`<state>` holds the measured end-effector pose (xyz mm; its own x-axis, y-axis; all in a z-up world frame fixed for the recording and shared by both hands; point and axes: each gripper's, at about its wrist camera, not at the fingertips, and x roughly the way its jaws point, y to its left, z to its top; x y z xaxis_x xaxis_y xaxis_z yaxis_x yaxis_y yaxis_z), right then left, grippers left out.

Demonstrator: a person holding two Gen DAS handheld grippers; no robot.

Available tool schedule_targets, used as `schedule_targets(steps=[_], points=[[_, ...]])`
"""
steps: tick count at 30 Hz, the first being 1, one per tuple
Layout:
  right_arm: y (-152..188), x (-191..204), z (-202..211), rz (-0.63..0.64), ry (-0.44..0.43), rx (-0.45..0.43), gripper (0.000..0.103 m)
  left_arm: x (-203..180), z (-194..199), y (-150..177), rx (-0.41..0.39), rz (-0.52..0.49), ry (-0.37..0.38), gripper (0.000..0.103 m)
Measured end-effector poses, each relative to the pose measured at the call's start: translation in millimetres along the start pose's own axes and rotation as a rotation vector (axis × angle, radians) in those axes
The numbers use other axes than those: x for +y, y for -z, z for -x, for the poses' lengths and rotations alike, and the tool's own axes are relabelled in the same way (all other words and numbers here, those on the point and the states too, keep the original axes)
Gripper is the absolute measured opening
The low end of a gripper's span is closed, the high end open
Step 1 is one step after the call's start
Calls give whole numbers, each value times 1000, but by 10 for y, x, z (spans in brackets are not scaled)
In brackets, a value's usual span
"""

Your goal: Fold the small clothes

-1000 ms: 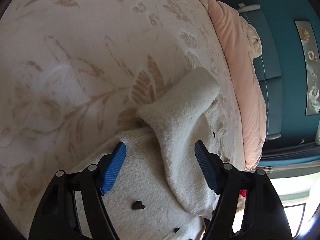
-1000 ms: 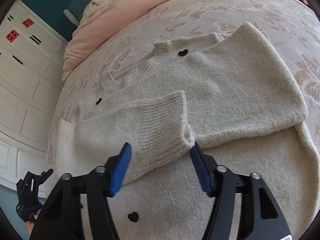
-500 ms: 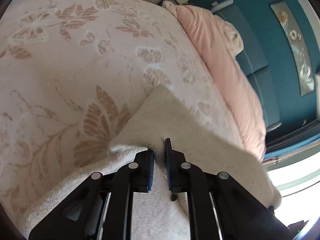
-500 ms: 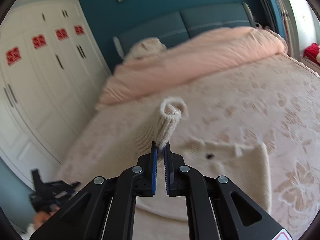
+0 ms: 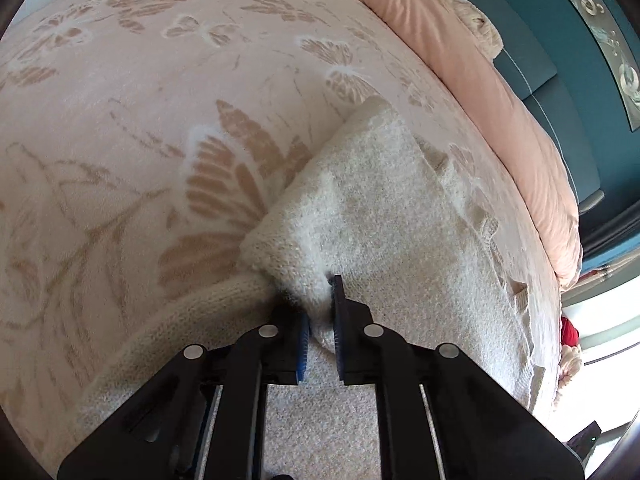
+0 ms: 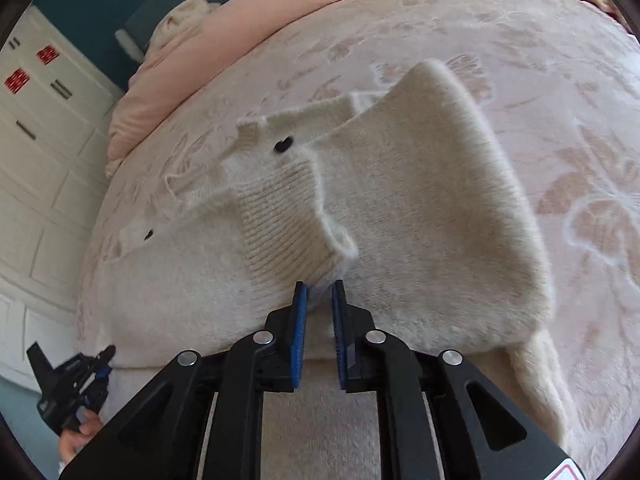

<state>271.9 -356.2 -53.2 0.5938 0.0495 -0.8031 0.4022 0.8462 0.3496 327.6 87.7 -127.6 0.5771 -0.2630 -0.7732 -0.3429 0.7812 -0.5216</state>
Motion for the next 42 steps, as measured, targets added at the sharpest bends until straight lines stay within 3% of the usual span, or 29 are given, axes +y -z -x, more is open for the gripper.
schedule_targets(steps=[2, 4, 8, 11, 14, 17, 20, 24, 25, 26, 29, 31, 33, 34, 36, 38, 40, 41, 42], points=[[6, 180, 197, 14, -64, -70, 15, 47, -11, 37, -24, -35, 31, 11], [32, 644, 155, 100, -168, -17, 10, 52, -12, 112, -61, -72, 43, 11], [323, 1901, -262, 338, -371, 141, 9, 36, -14, 211, -129, -116, 45, 11], [539, 2578, -705, 450, -390, 230, 9, 88, -25, 214, -139, -99, 79, 11], [568, 2777, -1065, 498, -338, 275, 9, 109, -47, 217, -147, -101, 92, 11], [340, 2467, -1174, 510, -224, 228, 1, 99, -63, 240, -161, -117, 86, 11], [-130, 1583, -1107, 367, -161, 179, 0, 106, -74, 252, -171, -119, 93, 11], [-579, 420, -777, 169, -7, 96, 0, 111, -74, 285, -182, -125, 95, 11], [-620, 270, -627, 141, 24, 67, 5, 109, -79, 288, -183, -129, 91, 11], [-627, 171, -460, 121, 8, 34, 12, 105, -79, 289, -185, -131, 88, 11], [-456, 91, -166, 110, -108, 25, 12, 96, -71, 300, -188, -134, 84, 11], [-236, 120, -246, 168, -99, 71, 12, 96, -73, 300, -187, -134, 83, 11], [-47, 55, -474, 210, -26, 135, 0, 83, -71, 304, -186, -137, 77, 11], [-20, -44, -437, 161, -66, 106, 0, 80, -74, 298, -184, -137, 75, 11], [-35, -184, -212, 32, -54, 95, 0, 58, -67, 282, -176, -140, 66, 11], [23, -193, 158, 41, -35, 43, 12, 30, -47, 252, -159, -143, 53, 11], [161, -305, 549, 64, -49, 20, 14, 5, 43, 210, -120, -151, 47, 16], [260, -414, 736, 67, -49, 19, 25, 9, 145, 207, -94, -164, 47, 19], [384, -544, 928, 64, -34, 17, 35, 40, 268, 224, -77, -175, 35, 33]])
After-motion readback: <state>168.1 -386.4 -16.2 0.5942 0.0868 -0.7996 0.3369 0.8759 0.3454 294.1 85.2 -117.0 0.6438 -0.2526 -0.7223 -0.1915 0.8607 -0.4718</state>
